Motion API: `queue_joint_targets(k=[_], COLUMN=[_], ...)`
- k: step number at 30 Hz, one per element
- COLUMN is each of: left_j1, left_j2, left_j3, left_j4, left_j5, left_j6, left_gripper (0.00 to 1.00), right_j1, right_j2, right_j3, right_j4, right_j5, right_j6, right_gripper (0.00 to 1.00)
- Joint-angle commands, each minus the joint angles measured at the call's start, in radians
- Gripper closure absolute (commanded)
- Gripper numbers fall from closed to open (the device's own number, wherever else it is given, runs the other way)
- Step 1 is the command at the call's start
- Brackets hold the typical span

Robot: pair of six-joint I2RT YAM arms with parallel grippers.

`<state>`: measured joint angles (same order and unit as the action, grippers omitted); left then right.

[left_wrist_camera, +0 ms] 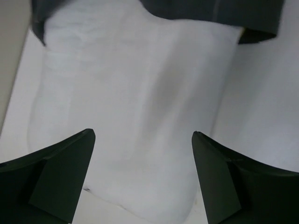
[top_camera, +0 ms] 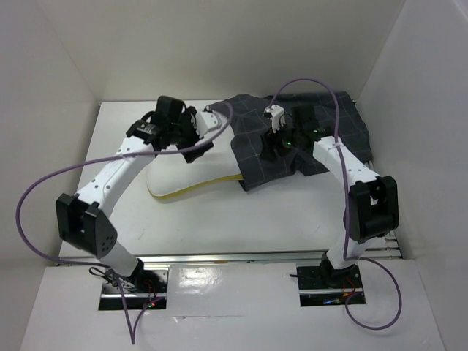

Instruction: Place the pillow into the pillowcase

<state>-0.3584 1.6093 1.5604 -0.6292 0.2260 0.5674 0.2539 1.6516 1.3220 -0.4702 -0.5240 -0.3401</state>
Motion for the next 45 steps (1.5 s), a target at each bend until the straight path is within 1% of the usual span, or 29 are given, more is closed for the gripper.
queue_joint_targets(k=[1,2,3,4,6,7,8,10,11,13,18,21,22,25,26,29,30,32,33,36,37,43,45], left_j1=[-0.051,-0.082,-0.102,-0.125,-0.181,-0.194,-0.194,-0.220,-0.220,-0.231,-0.240,-0.240,-0.240,-0.218,-0.218,-0.208,-0.208,-0.188,-0.188,-0.188,-0.188,-0.188,-0.188], left_j2=[-0.052,-0.067,-0.107,-0.133,-0.195,-0.233,-0.233,-0.204,-0.184,-0.144,-0.040,0.014,0.040,0.060,0.060,0.023,-0.007,-0.055,-0.115,-0.195,-0.225,-0.250,-0.261], left_j3=[-0.138,-0.170,-0.210,-0.320,-0.457,-0.559,-0.592,-0.611,-0.597,-0.577,-0.586,-0.550,-0.539,-0.494,-0.475,-0.462,-0.462,-0.471,-0.496,-0.534,-0.534,-0.557,-0.606], left_j4=[-0.087,-0.087,-0.039,0.011,0.156,0.281,0.328,0.396,0.410,0.456,0.647,0.634,0.607,0.556,0.505,0.450,0.401,0.359,0.343,0.292,0.249,0.186,0.200], left_j5=[0.040,0.030,0.013,-0.047,-0.118,-0.163,-0.177,-0.209,-0.224,-0.289,-0.372,-0.384,-0.384,-0.326,-0.286,-0.277,-0.290,-0.301,-0.301,-0.326,-0.326,-0.372,-0.407], left_j6=[0.172,0.221,0.250,0.277,0.350,0.368,0.377,0.342,0.295,0.250,0.229,0.209,0.198,0.163,0.163,0.124,0.115,0.097,0.086,0.077,0.056,0.022,0.011], left_gripper=[0.01,0.01,0.01,0.01,0.01,0.01,0.01,0.01,0.01,0.01,0.01,0.01,0.01,0.01,0.01,0.01,0.01,0.01,0.01,0.01,0.01,0.01,0.01], right_j1=[-0.019,-0.028,-0.028,-0.028,-0.028,-0.037,-0.038,-0.038,-0.038,-0.038,-0.038,-0.038,-0.038,-0.047,-0.047,-0.047,-0.047,-0.056,-0.056,-0.056,-0.056,-0.056,-0.056], right_j2=[-0.046,-0.046,-0.046,-0.046,-0.046,-0.046,-0.046,-0.046,-0.046,-0.046,-0.056,-0.056,-0.056,-0.056,-0.056,-0.065,-0.065,-0.065,-0.065,-0.065,-0.053,-0.007,0.005], right_j3=[-0.024,-0.024,-0.024,-0.024,-0.024,-0.024,-0.024,-0.024,-0.015,-0.015,-0.015,-0.015,-0.015,-0.006,-0.006,-0.006,-0.006,-0.006,-0.006,-0.006,-0.006,0.034,0.049], right_j4=[0.096,0.096,0.096,0.096,0.096,0.096,0.096,0.096,0.096,0.096,0.096,0.087,0.087,0.076,0.076,0.067,0.067,0.067,0.067,0.067,0.067,0.076,0.076], right_j5=[0.041,0.041,0.041,0.041,0.041,0.041,0.041,0.041,0.041,0.041,0.041,0.050,0.050,0.061,0.061,0.070,0.070,0.070,0.070,0.070,0.061,0.039,0.030], right_j6=[-0.053,-0.042,-0.042,-0.042,-0.031,-0.031,-0.031,-0.020,-0.011,-0.011,-0.002,-0.002,-0.002,-0.002,-0.002,-0.013,-0.013,-0.013,-0.013,-0.013,-0.013,-0.013,-0.013], right_gripper=[0.28,0.28,0.28,0.28,0.28,0.28,0.28,0.28,0.28,0.28,0.28,0.28,0.28,0.28,0.28,0.28,0.28,0.28,0.28,0.28,0.28,0.28,0.28])
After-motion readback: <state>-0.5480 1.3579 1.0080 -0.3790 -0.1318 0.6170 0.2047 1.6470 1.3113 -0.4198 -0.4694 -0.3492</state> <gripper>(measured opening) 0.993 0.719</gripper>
